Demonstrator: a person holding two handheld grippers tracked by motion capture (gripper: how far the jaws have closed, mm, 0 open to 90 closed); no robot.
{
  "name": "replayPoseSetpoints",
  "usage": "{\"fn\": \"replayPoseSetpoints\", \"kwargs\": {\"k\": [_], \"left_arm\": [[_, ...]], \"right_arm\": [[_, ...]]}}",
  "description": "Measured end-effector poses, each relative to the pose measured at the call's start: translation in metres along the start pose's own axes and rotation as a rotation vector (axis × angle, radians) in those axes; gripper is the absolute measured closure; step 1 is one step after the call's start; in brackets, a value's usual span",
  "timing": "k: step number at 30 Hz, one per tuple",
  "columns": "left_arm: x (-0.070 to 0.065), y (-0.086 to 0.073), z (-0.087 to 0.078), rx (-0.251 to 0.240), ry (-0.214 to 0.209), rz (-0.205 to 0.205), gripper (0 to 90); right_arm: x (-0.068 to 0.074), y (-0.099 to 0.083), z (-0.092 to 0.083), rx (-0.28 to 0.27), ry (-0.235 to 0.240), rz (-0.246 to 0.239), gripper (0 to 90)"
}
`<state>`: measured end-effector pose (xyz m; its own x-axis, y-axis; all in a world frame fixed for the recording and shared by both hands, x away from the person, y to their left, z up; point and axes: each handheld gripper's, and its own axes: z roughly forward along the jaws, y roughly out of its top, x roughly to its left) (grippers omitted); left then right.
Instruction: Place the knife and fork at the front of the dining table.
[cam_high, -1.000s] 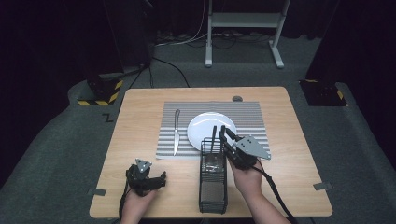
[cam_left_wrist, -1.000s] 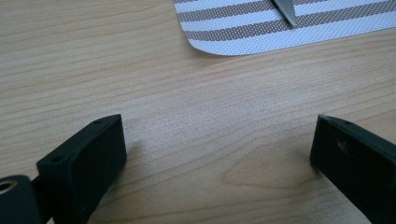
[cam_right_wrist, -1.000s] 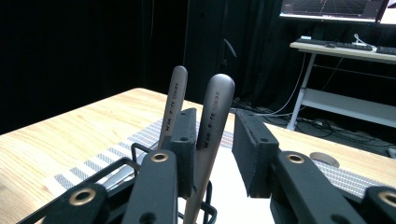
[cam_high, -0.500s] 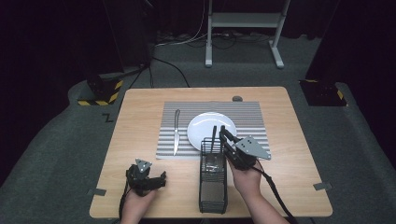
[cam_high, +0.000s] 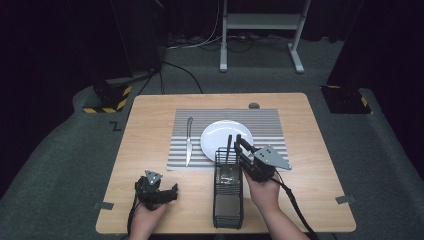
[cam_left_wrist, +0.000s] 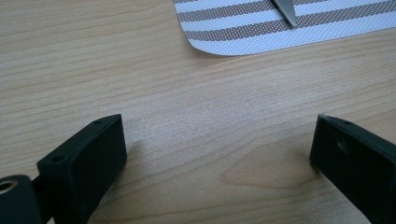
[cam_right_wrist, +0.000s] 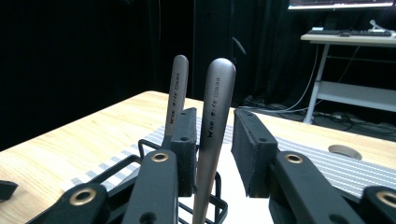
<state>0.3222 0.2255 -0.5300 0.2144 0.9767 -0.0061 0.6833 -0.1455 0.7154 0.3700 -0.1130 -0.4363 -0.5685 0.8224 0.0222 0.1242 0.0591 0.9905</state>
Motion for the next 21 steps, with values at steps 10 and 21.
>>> {"fn": "replayPoseSetpoints", "kwargs": {"k": [10, 21], "left_arm": [[0.000, 0.000, 0.000, 0.000, 0.000, 0.001, 3.9], [0.000, 0.000, 0.000, 0.000, -0.001, 0.002, 4.2]], "right_arm": [[0.003, 0.000, -0.002, -0.009, 0.043, 0.002, 80.0], [0.005, -0.002, -0.010, -0.038, 0.061, 0.000, 80.8]]}}
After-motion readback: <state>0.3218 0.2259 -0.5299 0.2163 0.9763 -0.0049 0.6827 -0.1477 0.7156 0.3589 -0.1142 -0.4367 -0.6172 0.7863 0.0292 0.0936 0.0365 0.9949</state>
